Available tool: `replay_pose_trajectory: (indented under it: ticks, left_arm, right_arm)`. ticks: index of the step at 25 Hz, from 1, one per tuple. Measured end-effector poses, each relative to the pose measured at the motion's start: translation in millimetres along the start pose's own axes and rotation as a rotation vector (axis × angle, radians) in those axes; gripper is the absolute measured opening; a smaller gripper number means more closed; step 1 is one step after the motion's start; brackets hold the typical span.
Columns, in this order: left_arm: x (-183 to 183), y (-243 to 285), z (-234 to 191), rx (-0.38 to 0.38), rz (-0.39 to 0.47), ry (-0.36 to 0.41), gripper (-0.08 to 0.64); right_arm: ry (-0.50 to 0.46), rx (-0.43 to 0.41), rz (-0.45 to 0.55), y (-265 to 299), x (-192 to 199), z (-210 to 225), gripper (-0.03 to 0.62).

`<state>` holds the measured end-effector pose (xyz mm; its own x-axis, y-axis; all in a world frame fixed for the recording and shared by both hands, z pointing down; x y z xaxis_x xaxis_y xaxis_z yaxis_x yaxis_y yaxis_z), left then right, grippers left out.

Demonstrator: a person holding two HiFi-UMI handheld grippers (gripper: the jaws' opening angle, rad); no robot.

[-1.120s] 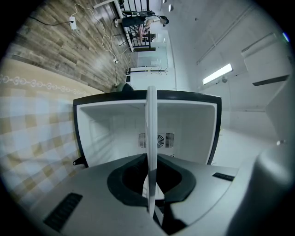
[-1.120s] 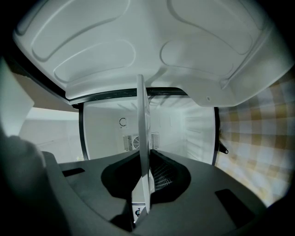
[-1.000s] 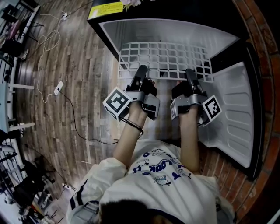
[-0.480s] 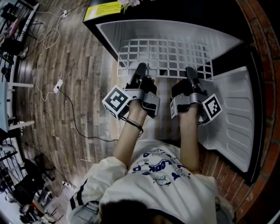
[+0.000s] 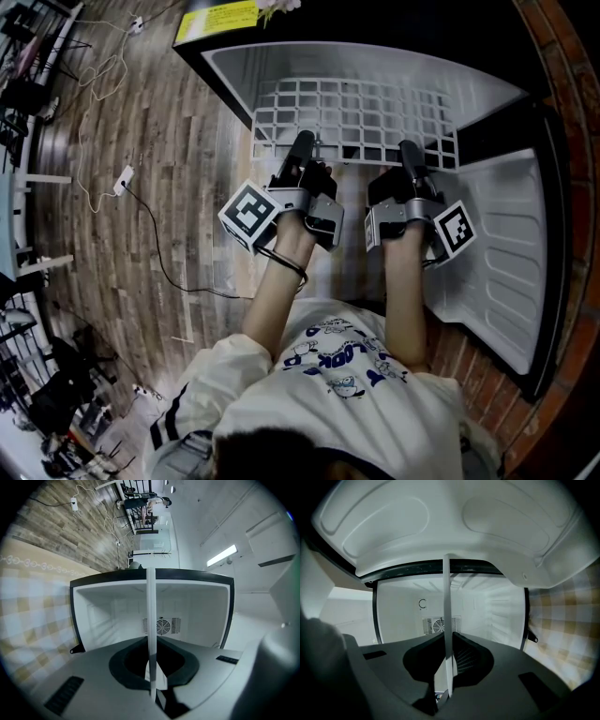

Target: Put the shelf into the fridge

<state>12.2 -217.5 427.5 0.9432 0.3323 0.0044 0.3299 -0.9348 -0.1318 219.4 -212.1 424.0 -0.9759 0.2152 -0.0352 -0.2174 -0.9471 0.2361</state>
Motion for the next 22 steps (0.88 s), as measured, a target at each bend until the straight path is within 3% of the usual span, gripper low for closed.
replay_pose_trajectory:
  ticks: [5, 10, 22]
  left_arm:
    - [-8.6, 26.1, 7.9, -0.011, 0.007, 0.001, 0.037]
    - [-9.7, 34.3, 7.7, 0.016, 0.012, -0.009, 0.037]
    - [-16.3, 45.9, 0.6, -0.009, 0.012, 0.015, 0.037]
  right_arm:
    - [-0.002, 0.007, -0.003, 24.0, -6.3, -19.8, 0.049]
    - [0.0, 0.005, -0.002, 31.6, -7.9, -19.1, 0.049]
    - [-0.001, -0.001, 0.0, 47.2, -11.2, -21.1, 0.049]
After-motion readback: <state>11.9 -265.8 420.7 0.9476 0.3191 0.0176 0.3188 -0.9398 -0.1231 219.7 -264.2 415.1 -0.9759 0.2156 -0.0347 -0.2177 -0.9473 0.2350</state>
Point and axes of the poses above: the fingertips, and each gripper's own axes: y forward along the fingers, z to its right, x out of its underside, the point moved 3 cm from there along -y, backward along the fingers, and after that the axes turned 10 degrees about x, right-handed, at the moved point
